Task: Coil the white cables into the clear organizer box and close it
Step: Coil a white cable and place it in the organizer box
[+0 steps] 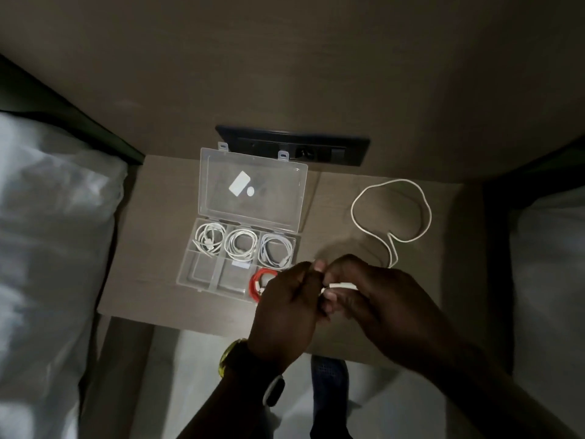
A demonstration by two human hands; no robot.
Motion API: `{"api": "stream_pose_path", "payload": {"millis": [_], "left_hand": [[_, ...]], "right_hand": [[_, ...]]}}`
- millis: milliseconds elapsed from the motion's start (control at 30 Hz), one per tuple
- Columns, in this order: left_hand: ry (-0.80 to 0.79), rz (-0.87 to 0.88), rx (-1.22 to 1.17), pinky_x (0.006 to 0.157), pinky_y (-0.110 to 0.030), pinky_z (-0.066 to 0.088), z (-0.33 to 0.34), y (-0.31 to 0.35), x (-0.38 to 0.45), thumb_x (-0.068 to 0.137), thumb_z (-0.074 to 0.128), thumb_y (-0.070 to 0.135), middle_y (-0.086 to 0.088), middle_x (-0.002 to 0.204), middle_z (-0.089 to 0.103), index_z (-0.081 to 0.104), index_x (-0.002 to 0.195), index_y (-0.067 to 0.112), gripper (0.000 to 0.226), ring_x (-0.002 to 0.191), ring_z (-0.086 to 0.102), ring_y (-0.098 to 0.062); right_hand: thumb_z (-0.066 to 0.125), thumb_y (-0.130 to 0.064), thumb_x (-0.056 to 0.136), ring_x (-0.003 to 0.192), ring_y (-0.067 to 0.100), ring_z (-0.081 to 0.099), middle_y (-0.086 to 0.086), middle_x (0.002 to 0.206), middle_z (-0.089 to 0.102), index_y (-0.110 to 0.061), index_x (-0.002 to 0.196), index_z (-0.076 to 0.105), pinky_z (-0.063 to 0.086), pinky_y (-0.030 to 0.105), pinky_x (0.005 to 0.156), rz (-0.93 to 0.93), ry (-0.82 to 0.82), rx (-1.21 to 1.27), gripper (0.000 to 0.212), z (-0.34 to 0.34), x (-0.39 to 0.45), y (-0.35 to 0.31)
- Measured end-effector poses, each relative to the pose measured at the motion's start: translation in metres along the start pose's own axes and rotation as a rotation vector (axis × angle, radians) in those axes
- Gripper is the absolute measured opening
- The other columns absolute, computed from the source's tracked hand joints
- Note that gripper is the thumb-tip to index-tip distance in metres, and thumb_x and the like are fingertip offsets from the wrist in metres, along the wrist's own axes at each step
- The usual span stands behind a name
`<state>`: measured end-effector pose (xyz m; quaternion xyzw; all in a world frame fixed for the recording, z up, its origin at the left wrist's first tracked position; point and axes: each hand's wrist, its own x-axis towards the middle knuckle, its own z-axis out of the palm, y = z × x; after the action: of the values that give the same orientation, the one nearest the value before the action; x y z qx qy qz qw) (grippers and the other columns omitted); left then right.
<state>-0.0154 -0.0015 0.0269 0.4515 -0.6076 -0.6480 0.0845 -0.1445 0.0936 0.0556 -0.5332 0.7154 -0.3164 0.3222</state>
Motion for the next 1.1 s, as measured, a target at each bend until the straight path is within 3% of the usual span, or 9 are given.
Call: {"api": "stream_pose_path", "payload": {"millis": [167,300,400,533,667,733,833,967,1100], "left_hand": [[-0.120,-0.202,-0.084,0.038,-0.022,0.026,-0.027,0.001,-0.017,0.081,0.049,0.047,-0.002,0.047,0.052,0.061,0.056,0.025,0.036,0.035,0.041,-0.013],[-0.230,-0.386,-0.137,0.041,-0.023,0.022,-0.064,-0.015,-0.037,0.084,0.046,0.073,-0.010,0.049,0.048,0.062,0.057,0.011,0.069,0.036,0.034,-0.016],[-0.128,-0.417,-0.018,0.039,-0.022,0.031,-0.086,-0.027,-0.045,0.080,0.046,0.078,-0.007,0.040,0.048,0.062,0.050,0.007,0.079,0.035,0.041,-0.019],[0.220,-0.298,-0.062,0.039,-0.020,0.034,-0.097,-0.049,-0.033,0.087,0.051,0.064,-0.004,0.036,0.050,0.057,0.046,0.012,0.067,0.031,0.044,-0.015],[0.528,-0.136,-0.162,0.058,-0.031,0.051,-0.126,-0.078,-0.006,0.094,0.059,0.038,-0.008,0.070,0.069,0.064,0.076,0.013,0.031,0.062,0.064,-0.016],[0.500,0.001,-0.127,0.074,-0.034,0.054,-0.150,-0.088,0.006,0.095,0.059,0.017,-0.008,0.089,0.071,0.067,0.088,0.016,0.010,0.081,0.066,-0.018],[0.422,0.136,0.116,0.092,-0.037,0.051,-0.185,-0.104,0.024,0.093,0.055,0.002,-0.006,0.108,0.071,0.068,0.105,0.015,0.023,0.102,0.065,-0.020],[0.407,0.160,0.449,0.085,-0.021,0.042,-0.209,-0.117,0.043,0.095,0.053,0.007,-0.012,0.109,0.067,0.068,0.118,0.013,0.027,0.101,0.062,-0.023],[0.380,0.124,0.558,0.084,-0.029,0.044,-0.220,-0.129,0.050,0.091,0.053,0.003,-0.018,0.107,0.061,0.069,0.114,0.008,0.029,0.100,0.060,-0.032]], "right_hand": [[0.084,-0.007,0.074,0.099,0.004,0.066,0.002,0.101,0.067,-0.014,0.079,0.077,0.050,0.014,0.076,0.163,0.198,0.462,0.012,0.038,-0.002,-0.005],[0.083,-0.003,0.072,0.073,0.033,0.069,0.025,0.085,0.070,-0.002,0.082,0.067,0.057,0.040,0.072,0.347,-0.023,1.111,0.019,0.084,-0.005,-0.018],[0.084,-0.011,0.067,0.071,0.030,0.064,0.030,0.077,0.066,-0.004,0.078,0.067,0.052,0.044,0.071,0.412,-0.030,1.038,0.022,0.114,0.005,-0.024],[0.080,-0.005,0.063,0.061,0.013,0.063,0.000,0.064,0.068,-0.014,0.069,0.068,0.052,0.025,0.062,0.409,0.059,0.883,0.017,0.145,0.040,-0.037],[0.086,-0.008,0.065,0.054,0.002,0.054,-0.012,0.056,0.061,-0.017,0.067,0.063,0.047,0.026,0.059,0.429,0.195,0.579,0.025,0.169,0.087,-0.037],[0.088,-0.011,0.064,0.054,0.008,0.053,-0.010,0.054,0.058,-0.016,0.067,0.061,0.046,0.031,0.059,0.447,0.247,0.503,0.027,0.181,0.111,-0.035],[0.089,-0.015,0.063,0.063,0.021,0.061,-0.006,0.061,0.061,-0.015,0.064,0.062,0.049,0.038,0.067,0.402,0.309,0.341,0.027,0.201,0.146,-0.036],[0.088,-0.013,0.063,0.075,0.025,0.066,0.004,0.073,0.069,-0.009,0.068,0.067,0.049,0.036,0.071,0.322,0.344,0.163,0.022,0.229,0.177,-0.036],[0.084,-0.013,0.068,0.079,0.024,0.063,0.003,0.078,0.065,-0.008,0.070,0.067,0.034,0.025,0.068,0.227,0.283,-0.019,0.018,0.253,0.180,-0.038]]}}
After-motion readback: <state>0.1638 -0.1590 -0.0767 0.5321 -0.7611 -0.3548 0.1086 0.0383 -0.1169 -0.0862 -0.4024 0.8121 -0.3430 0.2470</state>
